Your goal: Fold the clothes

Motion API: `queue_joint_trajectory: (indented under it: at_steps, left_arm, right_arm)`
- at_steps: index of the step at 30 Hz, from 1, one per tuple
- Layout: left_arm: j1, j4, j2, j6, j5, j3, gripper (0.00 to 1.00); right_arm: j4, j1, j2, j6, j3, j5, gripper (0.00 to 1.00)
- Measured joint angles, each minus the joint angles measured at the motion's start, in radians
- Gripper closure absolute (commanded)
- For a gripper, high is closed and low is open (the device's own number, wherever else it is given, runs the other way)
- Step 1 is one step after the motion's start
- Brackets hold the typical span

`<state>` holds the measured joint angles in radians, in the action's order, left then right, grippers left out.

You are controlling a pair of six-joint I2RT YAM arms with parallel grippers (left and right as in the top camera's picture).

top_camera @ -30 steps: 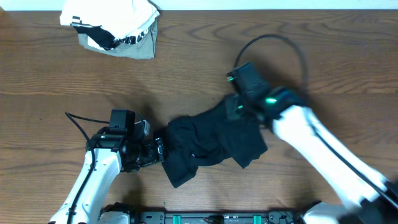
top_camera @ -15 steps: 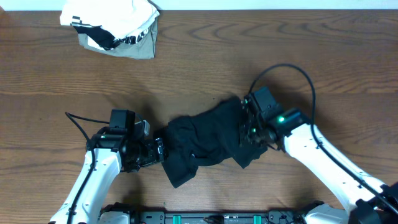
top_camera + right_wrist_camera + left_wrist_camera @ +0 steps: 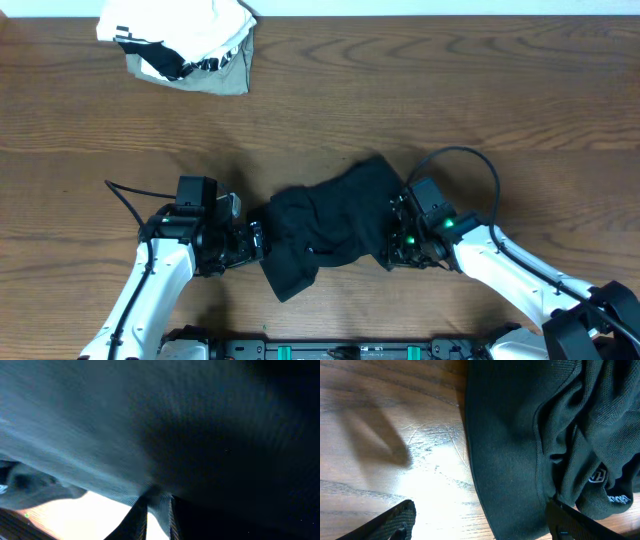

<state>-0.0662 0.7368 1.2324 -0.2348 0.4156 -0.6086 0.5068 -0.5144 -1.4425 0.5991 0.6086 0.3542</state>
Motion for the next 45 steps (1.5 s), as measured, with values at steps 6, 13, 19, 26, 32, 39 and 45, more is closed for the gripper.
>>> queue_joint_trajectory:
  at_steps: [6, 13, 19, 26, 32, 39, 45]
  left_arm:
    - [0.000, 0.005, 0.000, 0.000, 0.000, 0.000, 0.15]
    - [0.000, 0.016, 0.000, 0.000, 0.062, 0.000, 0.15]
    - [0.000, 0.014, 0.000, -0.022, 0.087, 0.000, 0.15]
    - [0.000, -0.115, 0.000, -0.132, 0.076, 0.053, 0.15]
    - [0.003, -0.300, -0.010, -0.217, 0.139, 0.167, 0.15]
    - [0.004, -0.412, -0.022, -0.264, 0.238, 0.222, 0.15]
    - [0.006, -0.510, -0.037, -0.302, 0.308, 0.280, 0.15]
  right_arm:
    - [0.001, 0.000, 0.000, 0.019, -0.007, 0.043, 0.99]
    - [0.200, 0.000, 0.078, 0.013, 0.089, -0.003, 0.43]
    - [0.412, 0.003, 0.212, -0.073, 0.316, -0.145, 0.01]
    - [0.449, 0.003, 0.239, -0.135, 0.394, -0.197, 0.01]
    - [0.442, 0.003, 0.239, -0.157, 0.394, -0.209, 0.01]
    - [0.444, 0.003, 0.239, -0.172, 0.394, -0.214, 0.01]
    - [0.443, 0.003, 0.239, -0.175, 0.394, -0.214, 0.01]
